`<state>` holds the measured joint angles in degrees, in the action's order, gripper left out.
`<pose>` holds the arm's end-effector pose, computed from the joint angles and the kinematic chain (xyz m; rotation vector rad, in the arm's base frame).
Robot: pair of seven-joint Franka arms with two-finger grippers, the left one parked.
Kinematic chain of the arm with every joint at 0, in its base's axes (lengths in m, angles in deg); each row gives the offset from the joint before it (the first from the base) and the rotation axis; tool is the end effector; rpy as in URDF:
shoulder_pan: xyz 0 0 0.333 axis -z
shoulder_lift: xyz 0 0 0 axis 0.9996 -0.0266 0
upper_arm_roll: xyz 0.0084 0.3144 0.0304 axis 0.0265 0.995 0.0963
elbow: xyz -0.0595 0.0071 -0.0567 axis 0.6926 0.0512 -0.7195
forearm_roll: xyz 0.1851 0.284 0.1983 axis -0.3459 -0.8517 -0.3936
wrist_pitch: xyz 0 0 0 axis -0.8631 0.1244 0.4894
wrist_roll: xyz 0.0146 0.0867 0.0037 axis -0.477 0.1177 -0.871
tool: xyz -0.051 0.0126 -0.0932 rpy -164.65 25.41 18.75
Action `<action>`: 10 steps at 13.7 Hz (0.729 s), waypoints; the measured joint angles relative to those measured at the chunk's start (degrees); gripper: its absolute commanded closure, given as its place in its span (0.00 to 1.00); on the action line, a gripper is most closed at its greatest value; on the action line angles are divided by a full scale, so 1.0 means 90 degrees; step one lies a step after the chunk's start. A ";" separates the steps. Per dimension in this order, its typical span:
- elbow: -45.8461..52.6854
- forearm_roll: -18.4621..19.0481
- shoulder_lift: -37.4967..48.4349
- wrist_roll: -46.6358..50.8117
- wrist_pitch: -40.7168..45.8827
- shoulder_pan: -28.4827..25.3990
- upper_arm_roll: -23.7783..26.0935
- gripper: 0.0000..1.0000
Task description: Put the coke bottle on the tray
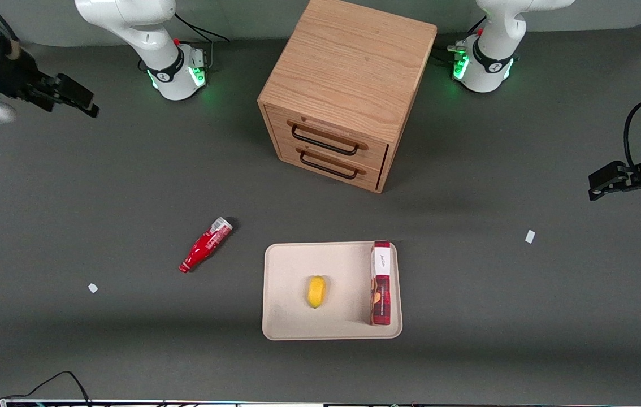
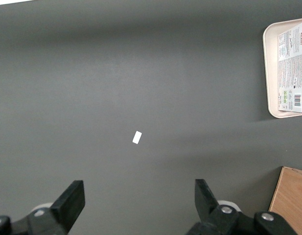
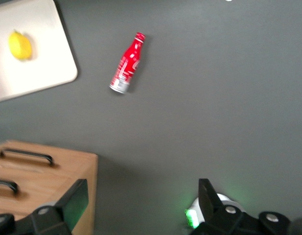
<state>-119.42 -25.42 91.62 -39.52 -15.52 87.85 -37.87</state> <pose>0.4905 0.0961 0.6542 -3.0451 0.4460 0.1517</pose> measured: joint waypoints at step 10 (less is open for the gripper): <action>-0.0426 0.0333 -0.3190 0.3256 -0.2747 -0.0078 0.0802 0.00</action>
<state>-123.26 -22.42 62.91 -10.21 -40.25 87.15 -30.66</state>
